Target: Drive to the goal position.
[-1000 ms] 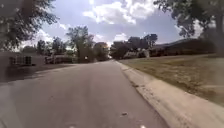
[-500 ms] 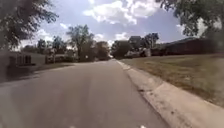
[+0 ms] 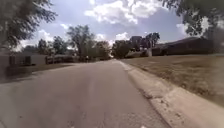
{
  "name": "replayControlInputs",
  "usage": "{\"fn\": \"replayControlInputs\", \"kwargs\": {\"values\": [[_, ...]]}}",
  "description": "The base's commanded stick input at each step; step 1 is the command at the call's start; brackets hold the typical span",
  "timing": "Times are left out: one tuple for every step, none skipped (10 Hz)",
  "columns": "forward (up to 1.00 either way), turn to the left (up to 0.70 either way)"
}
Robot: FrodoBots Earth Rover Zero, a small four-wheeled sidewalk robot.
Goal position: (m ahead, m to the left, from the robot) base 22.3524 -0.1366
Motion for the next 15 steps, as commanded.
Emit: {"fn": "replayControlInputs", "kwargs": {"values": [[0.70,0.00],[0.70,0.00],[0.70,0.00],[0.70,0.00],[0.70,0.00],[0.70,0.00],[0.70,0.00],[0.70,0.00],[0.70,0.00],[0.70,0.00],[0.70,0.00],[0.70,0.00],[0.70,0.00],[0.70,0.00],[0.70,0.00]]}}
